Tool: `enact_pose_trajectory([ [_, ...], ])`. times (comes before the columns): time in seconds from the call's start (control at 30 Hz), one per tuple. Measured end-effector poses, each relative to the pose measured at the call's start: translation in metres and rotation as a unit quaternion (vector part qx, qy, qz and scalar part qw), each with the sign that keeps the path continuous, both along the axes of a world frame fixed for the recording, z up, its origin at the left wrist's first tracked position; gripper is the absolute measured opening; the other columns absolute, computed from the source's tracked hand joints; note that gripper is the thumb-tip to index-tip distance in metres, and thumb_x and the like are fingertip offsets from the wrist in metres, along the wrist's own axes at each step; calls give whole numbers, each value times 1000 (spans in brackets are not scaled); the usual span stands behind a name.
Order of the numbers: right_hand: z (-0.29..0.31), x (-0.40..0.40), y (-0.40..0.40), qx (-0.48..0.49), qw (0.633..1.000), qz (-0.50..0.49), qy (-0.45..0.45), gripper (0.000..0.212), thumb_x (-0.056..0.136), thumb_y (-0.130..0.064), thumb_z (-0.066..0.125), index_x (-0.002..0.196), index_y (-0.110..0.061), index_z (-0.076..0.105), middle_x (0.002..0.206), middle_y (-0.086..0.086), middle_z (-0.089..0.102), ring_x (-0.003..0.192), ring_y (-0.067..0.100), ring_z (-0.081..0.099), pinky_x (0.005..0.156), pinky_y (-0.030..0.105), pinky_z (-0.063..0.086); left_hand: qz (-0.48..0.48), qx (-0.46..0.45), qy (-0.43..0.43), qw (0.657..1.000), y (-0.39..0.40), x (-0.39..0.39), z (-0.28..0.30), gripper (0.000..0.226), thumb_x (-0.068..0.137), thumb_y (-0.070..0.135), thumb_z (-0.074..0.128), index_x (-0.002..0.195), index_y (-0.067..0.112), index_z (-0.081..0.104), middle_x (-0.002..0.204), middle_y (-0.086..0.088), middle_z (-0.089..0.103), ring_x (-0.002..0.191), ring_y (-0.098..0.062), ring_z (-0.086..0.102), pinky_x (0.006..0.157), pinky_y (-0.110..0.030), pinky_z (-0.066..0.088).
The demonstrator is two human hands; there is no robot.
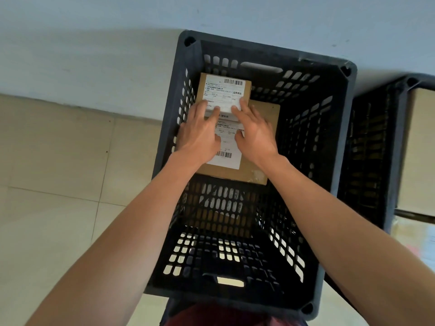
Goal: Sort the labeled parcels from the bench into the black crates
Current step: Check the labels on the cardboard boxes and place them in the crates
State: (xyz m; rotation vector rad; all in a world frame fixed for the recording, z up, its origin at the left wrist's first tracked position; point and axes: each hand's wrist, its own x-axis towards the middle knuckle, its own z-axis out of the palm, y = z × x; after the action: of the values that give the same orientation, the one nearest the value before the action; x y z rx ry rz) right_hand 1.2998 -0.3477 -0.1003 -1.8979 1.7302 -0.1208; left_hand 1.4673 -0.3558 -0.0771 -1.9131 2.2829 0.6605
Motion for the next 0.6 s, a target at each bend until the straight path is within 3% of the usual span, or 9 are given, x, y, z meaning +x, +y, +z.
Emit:
enact_pose_trajectory([
  [0.13, 17, 9, -12, 40, 995, -62, -60, 57, 98, -7, 61, 154, -14, 47, 169, 6, 30, 154, 33, 30, 118, 55, 41, 36, 41, 24, 998, -11, -5, 18, 63, 98, 27, 65, 156, 14, 42, 161, -16, 29, 152, -34, 22, 117, -58, 37],
  [0.2, 27, 12, -14, 18, 986, -127, -105, 51, 99, -9, 62, 149, -13, 53, 162, 6, 44, 150, 31, 39, 114, 46, 48, 43, 14, 41, 998, -8, -7, 28, 60, 99, 28, 64, 154, 12, 45, 160, -17, 34, 152, -35, 24, 119, -56, 36],
  [0.27, 40, 11, -8, -3, 965, -214, -154, 44, 101, -14, 62, 145, -15, 58, 147, -1, 57, 129, 17, 58, 93, 16, 56, 50, -36, 80, 995, 0, -3, 38, 57, 100, 28, 64, 152, 14, 47, 159, -13, 40, 151, -30, 30, 116, -50, 40],
  [0.3, 49, 9, -2, 3, 952, -251, -175, 42, 102, -16, 61, 144, -17, 59, 142, -5, 60, 121, 9, 59, 79, 1, 49, 59, -49, 108, 991, 6, 0, 42, 54, 100, 28, 63, 151, 16, 49, 157, -9, 43, 148, -27, 34, 114, -46, 43],
  [0.33, 56, 7, 5, 15, 940, -280, -194, 41, 103, -17, 60, 144, -18, 59, 142, -5, 60, 121, 7, 57, 74, -4, 42, 70, -51, 138, 987, 13, 4, 46, 52, 100, 28, 63, 150, 17, 50, 155, -6, 46, 145, -24, 38, 112, -43, 45],
  [0.37, 64, 4, 14, 24, 929, -304, -210, 42, 103, -17, 59, 145, -20, 58, 146, -5, 59, 128, 8, 55, 79, -3, 39, 78, -44, 168, 982, 20, 8, 50, 50, 101, 28, 62, 149, 18, 51, 153, -4, 48, 142, -21, 41, 110, -41, 47],
  [0.43, 80, -3, 36, 34, 910, -342, -233, 44, 104, -20, 60, 147, -26, 57, 150, -4, 56, 139, 12, 50, 97, 15, 40, 82, -21, 219, 972, 35, 16, 60, 48, 102, 28, 61, 148, 20, 53, 150, 1, 52, 138, -17, 47, 107, -36, 49],
  [0.53, 108, -14, 72, 32, 872, -401, -281, 47, 103, -22, 62, 149, -29, 54, 146, -7, 60, 135, 10, 54, 112, 31, 44, 83, 18, 276, 957, 53, 21, 77, 46, 103, 24, 60, 149, 23, 53, 151, 4, 53, 127, 1, 52, 94, -15, 48],
  [0.6, 131, -23, 94, 11, 846, -434, -310, 45, 102, -22, 64, 146, -27, 58, 141, -7, 64, 130, 8, 58, 114, 40, 48, 90, 45, 309, 946, 60, 16, 93, 46, 104, 23, 60, 150, 26, 52, 150, 5, 53, 105, 19, 51, 78, -5, 51],
])
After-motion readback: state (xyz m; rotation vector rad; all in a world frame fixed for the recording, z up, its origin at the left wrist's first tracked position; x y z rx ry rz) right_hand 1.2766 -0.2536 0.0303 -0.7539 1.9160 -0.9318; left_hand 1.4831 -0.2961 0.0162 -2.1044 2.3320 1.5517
